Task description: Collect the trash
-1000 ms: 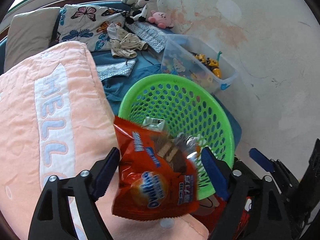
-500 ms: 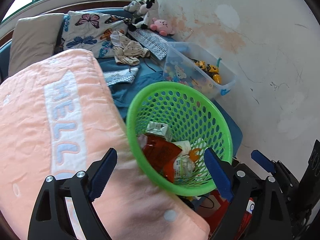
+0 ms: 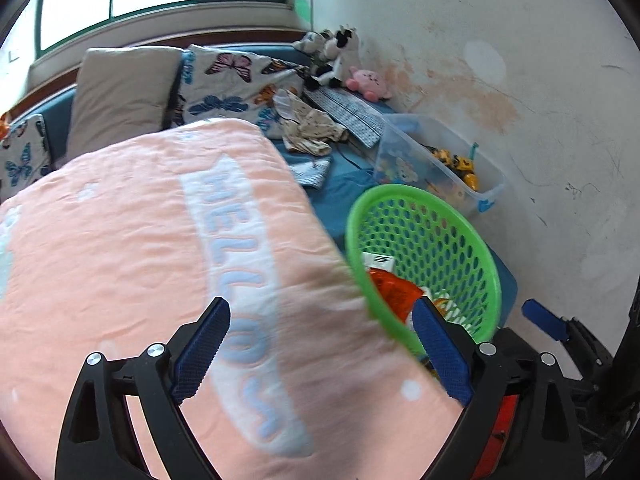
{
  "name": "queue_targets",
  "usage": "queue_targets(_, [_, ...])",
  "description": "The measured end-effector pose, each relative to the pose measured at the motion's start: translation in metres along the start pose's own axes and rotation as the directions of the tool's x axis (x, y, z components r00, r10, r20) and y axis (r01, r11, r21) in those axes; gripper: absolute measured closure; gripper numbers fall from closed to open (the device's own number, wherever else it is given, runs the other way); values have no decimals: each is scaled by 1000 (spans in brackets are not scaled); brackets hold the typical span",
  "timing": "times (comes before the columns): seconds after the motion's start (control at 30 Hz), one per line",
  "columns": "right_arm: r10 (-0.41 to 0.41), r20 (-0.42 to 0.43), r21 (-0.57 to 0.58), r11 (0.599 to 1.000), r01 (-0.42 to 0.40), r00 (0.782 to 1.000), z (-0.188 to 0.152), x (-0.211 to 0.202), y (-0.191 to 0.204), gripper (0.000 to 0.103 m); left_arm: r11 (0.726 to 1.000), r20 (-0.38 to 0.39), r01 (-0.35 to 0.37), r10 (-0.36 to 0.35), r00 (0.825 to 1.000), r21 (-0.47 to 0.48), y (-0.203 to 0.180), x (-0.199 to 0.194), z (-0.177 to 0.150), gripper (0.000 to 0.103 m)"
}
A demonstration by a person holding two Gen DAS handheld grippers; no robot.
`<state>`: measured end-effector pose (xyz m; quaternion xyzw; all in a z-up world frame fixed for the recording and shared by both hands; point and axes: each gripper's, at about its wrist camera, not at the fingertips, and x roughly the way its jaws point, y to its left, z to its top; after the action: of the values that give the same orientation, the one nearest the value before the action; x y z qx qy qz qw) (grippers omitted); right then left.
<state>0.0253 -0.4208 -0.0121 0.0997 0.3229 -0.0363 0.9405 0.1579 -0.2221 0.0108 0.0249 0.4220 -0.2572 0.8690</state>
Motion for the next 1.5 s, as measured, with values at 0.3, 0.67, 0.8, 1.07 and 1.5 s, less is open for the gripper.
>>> queue_targets(0.3, [31,20,-62,998,-29,999,-4,-6,40,16,995,46,-100,101,994,-25,46,-38,-24,12])
queue_targets(0.67, [82,17,-78,994,-81,996,-17,-16,73,11,979,88,-197,201,976,-57,83,-81,-64,10])
queue_targets(0.8, [108,8,-91,990,-107,994,-23,-18,87,10,972,105,-224,231,967,-75,94,-96,-80,10])
queue_targets(1.07, [133,21,-128,983,-129,991,-34,-27,107,9,952,131,-286,299,945,-108,106,-116,-104,10])
queue_targets(1.5, [140,40,-159,978,-132,989,-43,-35,124,5,924,164,-352,374,913,-151,110,-139,-127,10])
